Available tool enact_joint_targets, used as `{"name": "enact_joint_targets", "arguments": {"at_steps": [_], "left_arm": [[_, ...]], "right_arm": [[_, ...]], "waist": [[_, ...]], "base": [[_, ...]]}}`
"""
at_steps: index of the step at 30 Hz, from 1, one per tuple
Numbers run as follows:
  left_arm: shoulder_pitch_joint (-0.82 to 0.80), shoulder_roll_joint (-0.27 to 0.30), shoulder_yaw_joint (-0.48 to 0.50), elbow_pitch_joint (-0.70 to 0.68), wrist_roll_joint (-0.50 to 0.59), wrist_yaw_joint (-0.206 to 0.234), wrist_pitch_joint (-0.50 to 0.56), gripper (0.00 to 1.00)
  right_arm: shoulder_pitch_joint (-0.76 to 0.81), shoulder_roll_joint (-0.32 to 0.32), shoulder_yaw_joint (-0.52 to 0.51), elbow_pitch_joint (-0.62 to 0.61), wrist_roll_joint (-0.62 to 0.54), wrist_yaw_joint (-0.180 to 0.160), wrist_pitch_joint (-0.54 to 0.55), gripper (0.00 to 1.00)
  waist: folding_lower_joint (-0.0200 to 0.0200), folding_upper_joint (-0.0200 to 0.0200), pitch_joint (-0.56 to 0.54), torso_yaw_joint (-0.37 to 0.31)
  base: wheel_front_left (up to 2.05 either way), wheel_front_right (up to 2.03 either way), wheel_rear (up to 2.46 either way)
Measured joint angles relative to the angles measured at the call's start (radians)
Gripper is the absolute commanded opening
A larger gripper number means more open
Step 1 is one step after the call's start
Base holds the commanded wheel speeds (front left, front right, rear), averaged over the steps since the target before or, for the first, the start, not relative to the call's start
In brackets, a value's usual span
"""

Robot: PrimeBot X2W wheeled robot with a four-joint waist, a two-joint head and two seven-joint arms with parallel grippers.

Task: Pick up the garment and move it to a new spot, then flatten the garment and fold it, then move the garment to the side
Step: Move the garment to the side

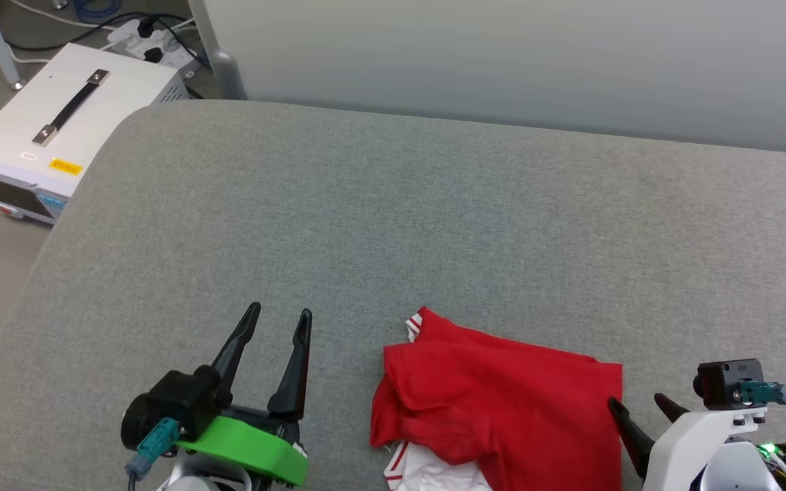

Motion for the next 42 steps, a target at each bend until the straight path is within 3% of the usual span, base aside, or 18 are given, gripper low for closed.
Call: {"name": "enact_joint_targets", "arguments": {"at_steps": [7,17,18,19,20,21,26,32,35,38,42], "left_arm": [[-0.029,0.001,-0.030,0.012,-0.001,0.000,0.000,1.00],[-0.056,0.001,-0.044,0.027,-0.001,0.000,0.000,1.00],[-0.057,0.001,-0.044,0.028,-0.001,0.000,0.000,1.00],[-0.057,0.001,-0.044,0.029,-0.001,0.000,0.000,1.00],[-0.057,0.002,-0.044,0.029,-0.001,0.000,0.000,1.00],[-0.057,0.002,-0.044,0.030,-0.001,0.000,0.000,1.00],[-0.057,0.005,-0.040,0.035,-0.001,0.000,0.000,1.00],[-0.056,0.008,-0.034,0.035,-0.004,0.000,0.000,1.00],[-0.053,0.011,-0.027,0.034,-0.015,0.000,0.000,1.00],[-0.049,0.016,-0.028,0.034,-0.014,0.000,0.000,1.00],[-0.042,0.015,-0.038,0.033,-0.014,0.000,0.000,1.00]], "right_arm": [[-0.002,0.033,-0.031,0.052,-0.015,0.000,0.170,1.00],[-0.030,0.030,-0.008,0.147,-0.006,-0.001,0.247,1.00],[-0.033,0.030,-0.002,0.153,-0.004,-0.001,0.250,0.92],[-0.038,0.026,0.004,0.159,-0.002,-0.001,0.255,0.42],[-0.044,0.023,0.009,0.165,0.002,-0.001,0.256,0.06],[-0.049,0.021,0.013,0.170,0.003,-0.002,0.256,0.00],[-0.071,0.023,0.046,0.190,0.014,-0.002,0.236,0.00],[-0.093,-0.041,0.105,0.163,0.033,0.000,0.208,0.00],[-0.104,-0.114,0.155,0.131,0.033,0.001,0.207,0.00],[-0.149,-0.251,0.215,0.089,0.014,0.001,0.207,0.00],[-0.202,-0.375,0.265,0.059,0.050,0.001,0.216,0.00]], "waist": [[0.0000,0.0000,0.039,0.043],[0.0000,0.0000,0.080,0.096],[0.0000,0.0000,0.082,0.099],[0.0000,0.0000,0.084,0.101],[0.0000,0.0000,0.085,0.103],[0.0000,0.0000,0.085,0.103],[0.0000,0.0000,0.075,0.093],[0.0000,0.0000,0.055,0.056],[0.0000,0.0000,0.043,0.026],[0.0000,0.0000,0.033,-0.016],[0.0000,0.0000,0.026,-0.075]], "base": [[0.00,0.00,0.00],[0.00,0.00,0.00],[0.00,0.00,0.00],[0.00,0.00,0.00],[0.00,0.00,0.00],[0.00,0.00,0.00],[0.00,0.00,0.00],[0.00,0.00,0.00],[0.00,0.00,0.00],[0.00,0.00,0.00],[0.00,0.00,0.00]]}}
